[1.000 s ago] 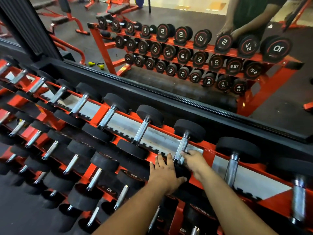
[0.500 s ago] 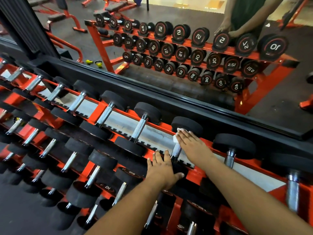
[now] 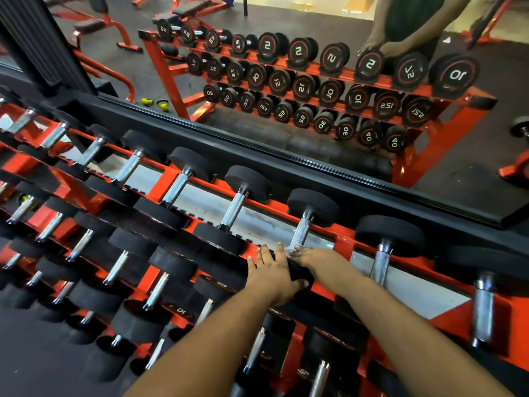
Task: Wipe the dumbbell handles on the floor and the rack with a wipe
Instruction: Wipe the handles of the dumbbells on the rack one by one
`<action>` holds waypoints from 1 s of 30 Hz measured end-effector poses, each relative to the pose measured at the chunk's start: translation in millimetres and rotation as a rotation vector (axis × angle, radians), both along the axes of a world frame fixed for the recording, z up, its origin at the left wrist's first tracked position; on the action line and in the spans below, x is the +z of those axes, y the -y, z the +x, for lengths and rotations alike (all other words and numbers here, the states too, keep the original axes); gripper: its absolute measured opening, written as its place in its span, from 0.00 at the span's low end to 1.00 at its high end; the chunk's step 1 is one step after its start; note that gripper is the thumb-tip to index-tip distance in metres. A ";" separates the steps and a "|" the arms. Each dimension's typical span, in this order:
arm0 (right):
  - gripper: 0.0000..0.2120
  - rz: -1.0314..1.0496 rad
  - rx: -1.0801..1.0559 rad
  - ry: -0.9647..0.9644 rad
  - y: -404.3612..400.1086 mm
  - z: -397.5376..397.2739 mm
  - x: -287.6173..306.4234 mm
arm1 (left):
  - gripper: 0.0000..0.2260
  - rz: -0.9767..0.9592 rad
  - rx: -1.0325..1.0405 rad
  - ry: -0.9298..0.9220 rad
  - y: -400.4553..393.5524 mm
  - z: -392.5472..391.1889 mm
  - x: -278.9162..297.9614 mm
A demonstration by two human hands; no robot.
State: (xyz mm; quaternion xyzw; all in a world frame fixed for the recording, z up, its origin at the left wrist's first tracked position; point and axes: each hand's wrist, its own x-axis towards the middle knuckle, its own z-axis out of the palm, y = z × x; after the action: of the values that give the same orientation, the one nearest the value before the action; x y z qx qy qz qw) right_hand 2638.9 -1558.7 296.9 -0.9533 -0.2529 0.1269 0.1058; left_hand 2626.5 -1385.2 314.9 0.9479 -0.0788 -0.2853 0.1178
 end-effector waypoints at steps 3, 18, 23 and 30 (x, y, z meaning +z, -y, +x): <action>0.20 -0.027 -0.091 0.029 7.3 -17.5 2.8 | 0.51 -0.002 0.007 0.024 0.3 -1.7 -0.8; 0.15 0.958 -0.878 0.131 9.9 -162.6 42.3 | 0.15 -0.695 0.258 0.224 26.2 -114.2 43.2; 0.14 1.005 -0.887 0.163 -11.7 -220.4 52.8 | 0.20 -0.914 0.331 0.085 31.0 -164.8 41.4; 0.16 0.925 -0.734 0.153 -34.2 -263.5 74.2 | 0.13 -1.091 0.404 -0.015 3.4 -194.2 44.5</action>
State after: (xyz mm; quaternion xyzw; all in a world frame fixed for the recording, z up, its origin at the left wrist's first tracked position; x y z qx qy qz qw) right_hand 2375.4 -1524.5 371.2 -0.8397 0.0572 -0.1105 0.5286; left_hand 2432.3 -1388.6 359.3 0.7445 -0.0310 -0.1818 0.6417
